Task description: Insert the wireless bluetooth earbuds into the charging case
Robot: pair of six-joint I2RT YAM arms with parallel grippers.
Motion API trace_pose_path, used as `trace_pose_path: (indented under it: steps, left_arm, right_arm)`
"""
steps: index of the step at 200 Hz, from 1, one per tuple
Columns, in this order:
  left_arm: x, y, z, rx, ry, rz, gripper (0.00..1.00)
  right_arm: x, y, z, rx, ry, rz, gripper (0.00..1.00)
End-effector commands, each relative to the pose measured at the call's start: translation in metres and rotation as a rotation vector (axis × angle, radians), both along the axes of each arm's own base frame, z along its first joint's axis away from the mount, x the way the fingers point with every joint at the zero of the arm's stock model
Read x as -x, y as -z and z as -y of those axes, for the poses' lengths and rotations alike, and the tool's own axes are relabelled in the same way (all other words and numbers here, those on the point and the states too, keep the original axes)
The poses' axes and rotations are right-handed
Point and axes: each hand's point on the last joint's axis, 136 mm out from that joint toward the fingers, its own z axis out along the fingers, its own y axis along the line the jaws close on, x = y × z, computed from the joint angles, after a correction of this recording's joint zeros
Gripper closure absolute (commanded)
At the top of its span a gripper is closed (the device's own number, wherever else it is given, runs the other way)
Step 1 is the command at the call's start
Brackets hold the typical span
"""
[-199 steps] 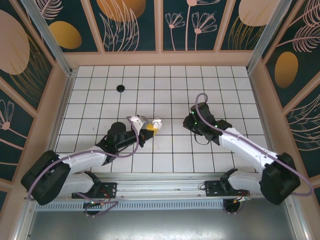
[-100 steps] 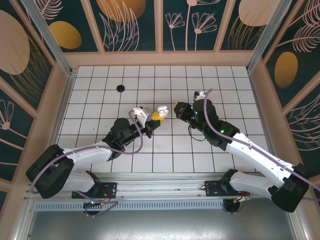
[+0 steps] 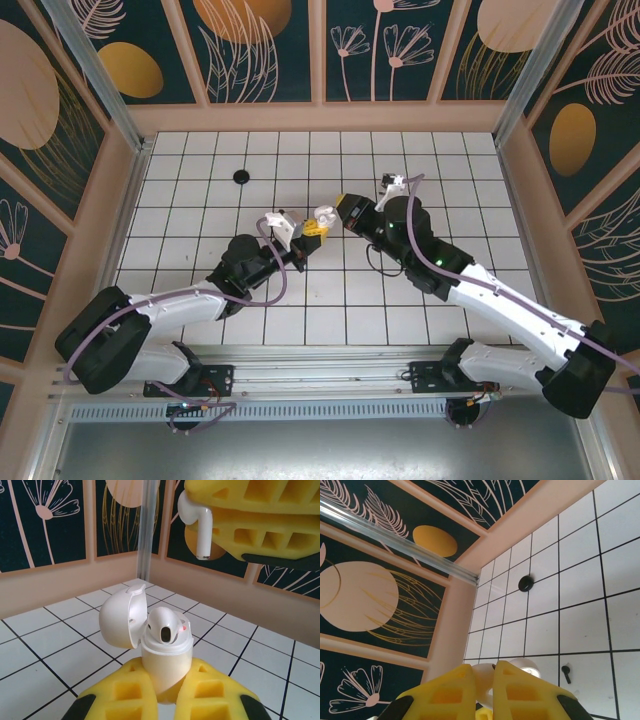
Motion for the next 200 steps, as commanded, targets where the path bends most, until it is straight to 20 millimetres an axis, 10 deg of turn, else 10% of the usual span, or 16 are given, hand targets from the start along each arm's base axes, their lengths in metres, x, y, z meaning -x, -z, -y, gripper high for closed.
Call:
trace_pose_path:
  steps: [1,200]
  left_arm:
    - [-0.003,-0.026,0.003,0.069,-0.005,0.046,1.00]
    - [-0.008,-0.030,0.000,0.067,-0.037,0.031,1.00]
  right_arm:
    - [0.000,-0.007,-0.007,-0.054,0.001,0.011,0.88]
    - [-0.007,0.012,-0.012,-0.062,0.066,-0.019,0.88]
